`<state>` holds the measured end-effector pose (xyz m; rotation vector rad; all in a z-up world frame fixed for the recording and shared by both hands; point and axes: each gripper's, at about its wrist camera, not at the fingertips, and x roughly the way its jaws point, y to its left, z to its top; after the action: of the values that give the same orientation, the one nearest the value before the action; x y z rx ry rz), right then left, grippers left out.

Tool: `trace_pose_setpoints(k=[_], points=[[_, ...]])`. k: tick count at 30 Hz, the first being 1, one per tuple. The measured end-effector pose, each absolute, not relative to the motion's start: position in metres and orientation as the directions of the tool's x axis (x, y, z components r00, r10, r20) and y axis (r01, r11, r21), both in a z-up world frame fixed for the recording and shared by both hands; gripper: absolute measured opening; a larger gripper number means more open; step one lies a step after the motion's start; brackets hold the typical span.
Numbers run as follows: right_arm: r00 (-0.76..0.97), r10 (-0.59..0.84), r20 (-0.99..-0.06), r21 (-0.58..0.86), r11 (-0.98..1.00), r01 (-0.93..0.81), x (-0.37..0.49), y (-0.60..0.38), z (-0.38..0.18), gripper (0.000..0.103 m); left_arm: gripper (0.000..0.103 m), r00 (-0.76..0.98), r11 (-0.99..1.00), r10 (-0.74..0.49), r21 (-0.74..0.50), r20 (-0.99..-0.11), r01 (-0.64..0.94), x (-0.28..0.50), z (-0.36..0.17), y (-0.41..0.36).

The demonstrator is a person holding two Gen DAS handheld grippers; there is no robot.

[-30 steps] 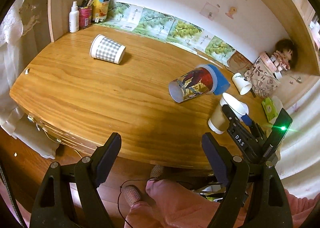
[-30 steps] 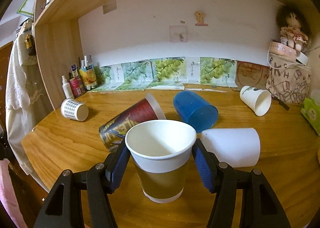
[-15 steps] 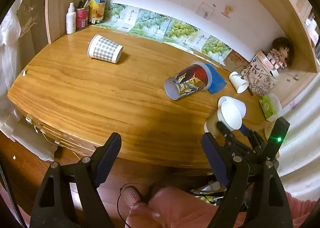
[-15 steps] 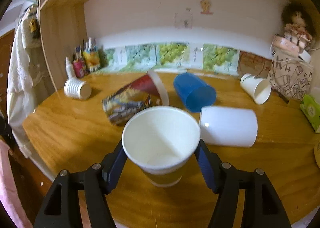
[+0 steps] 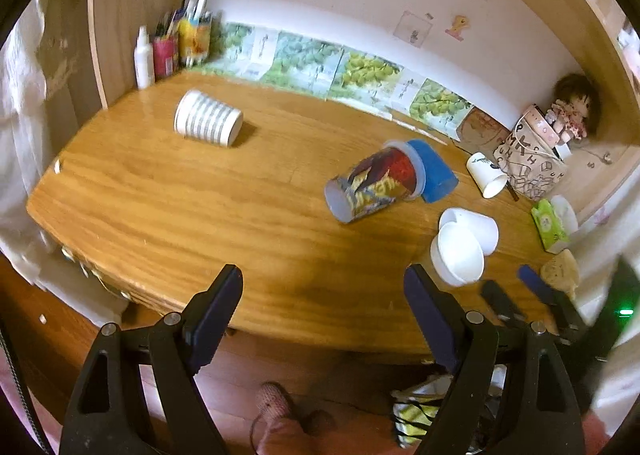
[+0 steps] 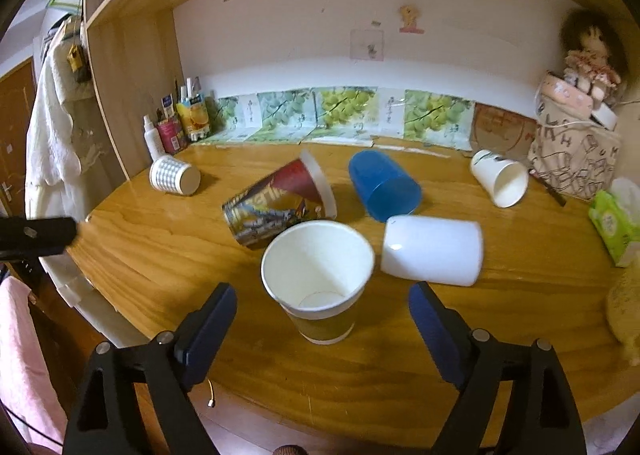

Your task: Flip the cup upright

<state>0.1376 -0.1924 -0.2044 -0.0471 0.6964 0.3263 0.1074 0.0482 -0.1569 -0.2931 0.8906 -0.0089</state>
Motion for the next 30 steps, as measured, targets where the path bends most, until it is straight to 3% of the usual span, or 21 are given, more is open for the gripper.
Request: trace_pose_setpoints(k=[6, 19, 25, 30], points=[[0.712, 0.291, -0.64, 0.133, 0.954, -0.27, 0.118, -0.211, -0.151, 0.1, 0.085, 0.678, 0.978, -0.058, -0.179, -0.732, -0.11, 0.102, -0.12, 0.03], [0.696, 0.31, -0.647, 0.299, 0.943, -0.142, 0.076, -0.246, -0.089, 0.101, 0.085, 0.74, 0.98, -0.051, -0.176, -0.671, -0.092, 0.077, -0.063, 0.005], [0.786, 0.103, -0.609, 0.153, 0.988, -0.011, 0.046, -0.232, -0.072, 0.101, 0.085, 0.743, 0.98, -0.074, -0.186, -0.666, -0.069, 0.062, -0.056, 0.0], [0.812, 0.117, -0.572, 0.152, 0.988, -0.035, 0.031, -0.221, -0.068, 0.101, 0.085, 0.762, 0.985, -0.057, -0.16, -0.645, -0.061, 0.054, -0.054, 0.001]])
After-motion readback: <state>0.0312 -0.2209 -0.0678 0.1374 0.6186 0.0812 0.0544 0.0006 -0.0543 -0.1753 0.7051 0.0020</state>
